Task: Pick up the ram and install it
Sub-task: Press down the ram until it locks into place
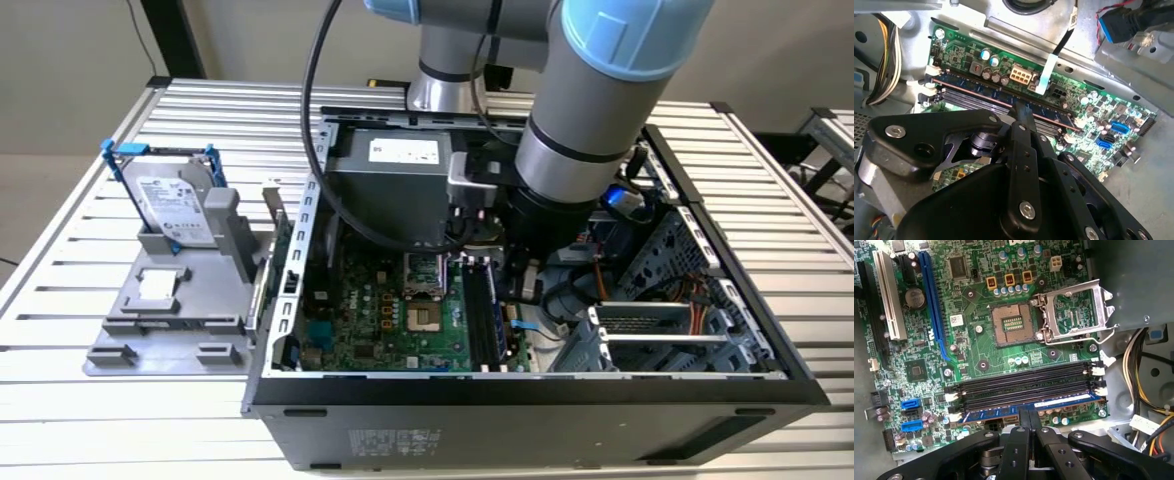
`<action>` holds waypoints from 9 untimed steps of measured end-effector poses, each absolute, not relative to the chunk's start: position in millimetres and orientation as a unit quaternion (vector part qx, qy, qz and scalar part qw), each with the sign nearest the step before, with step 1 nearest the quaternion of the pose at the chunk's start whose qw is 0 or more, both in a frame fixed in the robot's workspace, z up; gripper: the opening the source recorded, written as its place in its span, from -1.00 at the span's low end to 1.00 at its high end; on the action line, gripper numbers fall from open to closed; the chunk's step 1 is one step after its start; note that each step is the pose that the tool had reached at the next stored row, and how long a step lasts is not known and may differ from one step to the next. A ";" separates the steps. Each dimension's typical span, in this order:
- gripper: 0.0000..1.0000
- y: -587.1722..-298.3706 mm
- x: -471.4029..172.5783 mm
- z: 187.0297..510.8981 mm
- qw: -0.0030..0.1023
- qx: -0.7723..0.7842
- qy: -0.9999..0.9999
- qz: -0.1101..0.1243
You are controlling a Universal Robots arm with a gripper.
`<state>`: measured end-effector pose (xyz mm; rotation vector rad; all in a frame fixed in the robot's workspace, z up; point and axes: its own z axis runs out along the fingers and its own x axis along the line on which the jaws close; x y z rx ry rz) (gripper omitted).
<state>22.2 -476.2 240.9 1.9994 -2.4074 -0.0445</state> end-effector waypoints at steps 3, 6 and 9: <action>-1.00 -476.2 22.3 238.7 0.006 0.647 -0.762 -0.014; -1.00 -476.2 21.6 235.4 0.005 0.649 -0.761 -0.014; -1.00 -476.2 21.5 234.9 0.005 0.650 -0.760 -0.015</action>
